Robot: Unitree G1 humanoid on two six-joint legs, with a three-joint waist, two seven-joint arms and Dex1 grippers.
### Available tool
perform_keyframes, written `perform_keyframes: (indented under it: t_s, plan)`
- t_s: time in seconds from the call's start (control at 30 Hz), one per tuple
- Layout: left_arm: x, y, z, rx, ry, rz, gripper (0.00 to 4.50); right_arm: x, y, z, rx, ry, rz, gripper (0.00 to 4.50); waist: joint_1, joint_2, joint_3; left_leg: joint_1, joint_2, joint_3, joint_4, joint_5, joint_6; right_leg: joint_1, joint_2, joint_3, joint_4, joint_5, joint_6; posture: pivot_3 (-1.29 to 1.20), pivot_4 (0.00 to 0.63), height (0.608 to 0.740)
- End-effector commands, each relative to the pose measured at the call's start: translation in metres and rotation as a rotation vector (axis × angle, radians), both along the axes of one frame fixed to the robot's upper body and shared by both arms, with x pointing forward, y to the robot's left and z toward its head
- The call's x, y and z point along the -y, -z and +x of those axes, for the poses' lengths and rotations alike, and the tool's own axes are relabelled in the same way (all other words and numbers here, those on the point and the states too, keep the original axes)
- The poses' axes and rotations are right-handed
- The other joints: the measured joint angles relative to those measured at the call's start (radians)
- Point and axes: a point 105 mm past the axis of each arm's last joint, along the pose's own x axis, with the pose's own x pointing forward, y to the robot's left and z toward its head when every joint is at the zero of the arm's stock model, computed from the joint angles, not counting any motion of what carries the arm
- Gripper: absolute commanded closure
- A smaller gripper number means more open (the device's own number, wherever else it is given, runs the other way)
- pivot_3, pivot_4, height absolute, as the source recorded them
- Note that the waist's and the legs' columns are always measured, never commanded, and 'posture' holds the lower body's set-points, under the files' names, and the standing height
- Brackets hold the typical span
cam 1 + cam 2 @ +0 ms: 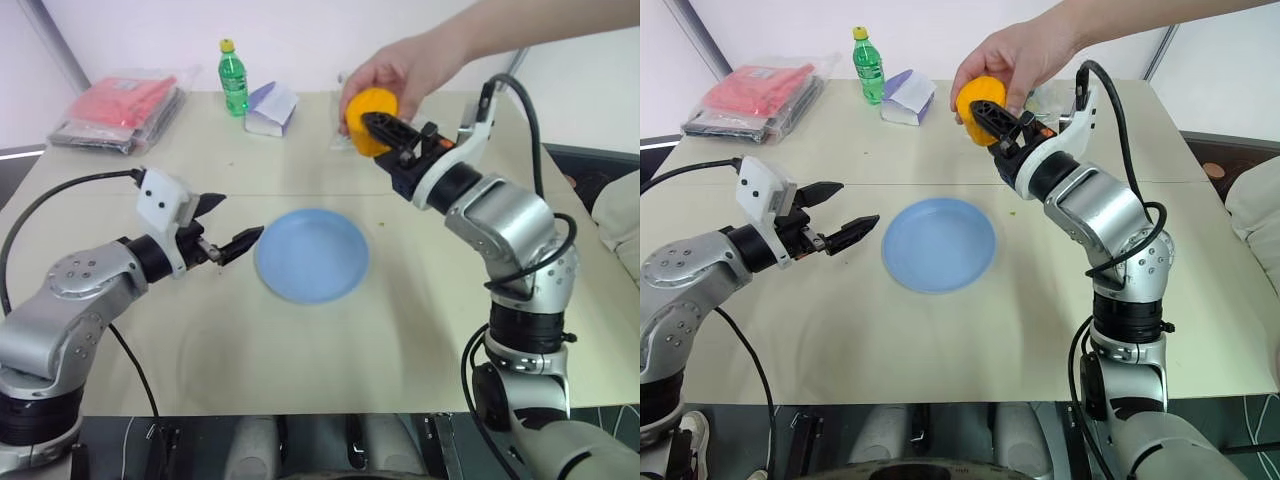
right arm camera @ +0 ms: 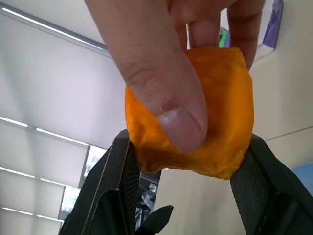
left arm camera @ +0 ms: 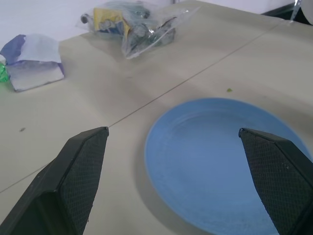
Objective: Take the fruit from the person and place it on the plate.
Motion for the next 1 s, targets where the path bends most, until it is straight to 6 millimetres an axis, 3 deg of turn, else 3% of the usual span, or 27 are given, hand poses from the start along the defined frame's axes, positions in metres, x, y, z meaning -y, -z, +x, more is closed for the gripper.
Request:
perform_keyframes:
  t_s: [0.03, 0.33, 0.47, 0.73, 1.0]
  plan:
    - [0.0, -0.013, -0.003, 0.062, -0.002, 0.004, 0.0, -0.003, -0.01, -0.009, 0.081, -0.031, -0.064, 2.55, 0.001, 0.0, 0.0, 0.0, 0.0, 0.0, 0.0, 0.0, 0.0, 0.0, 0.0, 0.0, 0.0, 0.0, 0.0, 0.0, 0.15, 0.731]
    - [-0.01, -0.006, -0.013, 0.014, -0.017, 0.0, 0.0, -0.009, 0.077, -0.03, 0.248, -0.224, -0.858, 2.55, 0.0, 0.0, 0.0, 0.0, 0.0, 0.0, -0.001, 0.0, 0.0, 0.0, 0.0, 0.0, -0.001, 0.0, 0.0, 0.0, 0.15, 0.731]
    - [-0.01, 0.001, -0.025, -0.036, 0.008, -0.013, 0.0, -0.007, 0.107, -0.019, 0.31, -0.267, -1.065, 2.55, 0.0, 0.0, 0.0, 0.0, 0.0, 0.0, -0.001, 0.0, 0.0, 0.0, 0.0, 0.0, -0.002, 0.0, -0.001, 0.0, 0.15, 0.731]
    - [-0.011, 0.015, -0.04, -0.117, 0.009, -0.022, 0.0, -0.012, 0.157, 0.007, 0.355, -0.326, -1.27, 2.55, 0.002, 0.0, 0.0, 0.0, 0.0, 0.0, -0.001, 0.0, 0.0, -0.001, 0.0, 0.0, -0.002, 0.0, 0.0, 0.0, 0.15, 0.731]
    - [-0.02, 0.028, -0.055, -0.197, 0.015, 0.005, 0.0, -0.017, 0.157, 0.01, 0.398, -0.352, -1.275, 2.55, 0.002, 0.0, 0.0, 0.0, 0.0, 0.0, -0.001, 0.0, 0.0, 0.0, 0.0, 0.0, -0.002, 0.0, -0.001, 0.0, 0.15, 0.731]
